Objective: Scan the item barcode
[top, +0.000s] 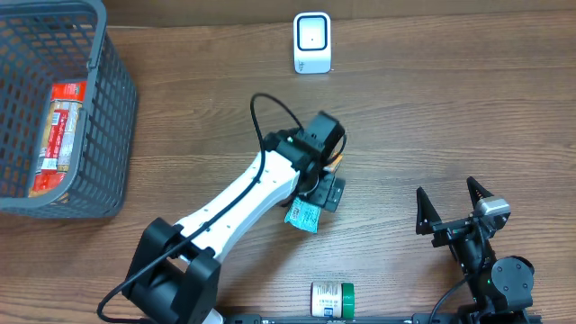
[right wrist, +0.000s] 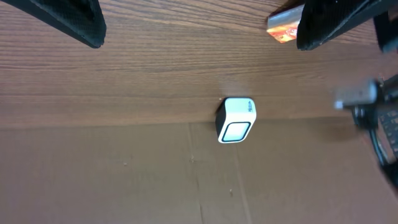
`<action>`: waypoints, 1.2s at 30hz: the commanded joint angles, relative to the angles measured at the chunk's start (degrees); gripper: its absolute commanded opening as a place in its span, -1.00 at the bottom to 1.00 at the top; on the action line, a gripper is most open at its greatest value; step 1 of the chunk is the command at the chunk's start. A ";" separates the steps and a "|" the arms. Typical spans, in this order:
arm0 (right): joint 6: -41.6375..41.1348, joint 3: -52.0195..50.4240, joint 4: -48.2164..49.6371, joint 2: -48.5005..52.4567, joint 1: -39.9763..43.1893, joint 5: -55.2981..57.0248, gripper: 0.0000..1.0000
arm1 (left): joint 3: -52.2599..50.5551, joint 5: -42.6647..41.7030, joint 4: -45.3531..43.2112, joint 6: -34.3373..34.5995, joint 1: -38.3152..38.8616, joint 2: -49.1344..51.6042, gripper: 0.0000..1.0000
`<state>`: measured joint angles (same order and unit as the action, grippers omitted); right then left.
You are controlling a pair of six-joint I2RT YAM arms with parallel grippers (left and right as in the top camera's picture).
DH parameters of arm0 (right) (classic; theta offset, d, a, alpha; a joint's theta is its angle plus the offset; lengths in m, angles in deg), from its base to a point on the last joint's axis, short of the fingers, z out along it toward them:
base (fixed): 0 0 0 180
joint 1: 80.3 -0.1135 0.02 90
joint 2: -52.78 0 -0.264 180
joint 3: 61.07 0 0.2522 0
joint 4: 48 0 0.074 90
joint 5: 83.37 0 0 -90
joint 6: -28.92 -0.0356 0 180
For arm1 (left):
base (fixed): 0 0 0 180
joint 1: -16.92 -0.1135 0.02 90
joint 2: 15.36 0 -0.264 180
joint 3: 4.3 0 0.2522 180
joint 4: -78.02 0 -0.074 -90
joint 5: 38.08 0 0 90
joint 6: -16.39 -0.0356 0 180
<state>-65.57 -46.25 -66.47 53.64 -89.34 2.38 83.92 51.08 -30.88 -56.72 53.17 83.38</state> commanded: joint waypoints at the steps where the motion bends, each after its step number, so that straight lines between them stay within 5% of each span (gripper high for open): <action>1: -0.15 -0.59 0.28 -0.37 0.17 -0.15 1.00 | 5.01 -0.68 2.78 0.26 0.39 -4.04 0.99; 13: -0.15 -0.59 0.28 -0.37 0.17 -0.15 1.00 | 5.07 -5.40 14.71 4.13 0.57 -6.56 0.97; 20: -0.15 -0.61 0.28 -0.37 0.17 -0.15 1.00 | 5.05 -18.75 21.92 -15.28 1.84 -6.56 0.41; 36: -0.15 -0.61 0.28 -0.37 0.17 -0.15 1.00 | -6.27 -15.89 18.75 -23.28 17.11 -6.51 0.59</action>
<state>-65.59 -46.25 -66.47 53.64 -89.34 2.35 79.90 34.08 -11.23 -76.20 68.04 77.23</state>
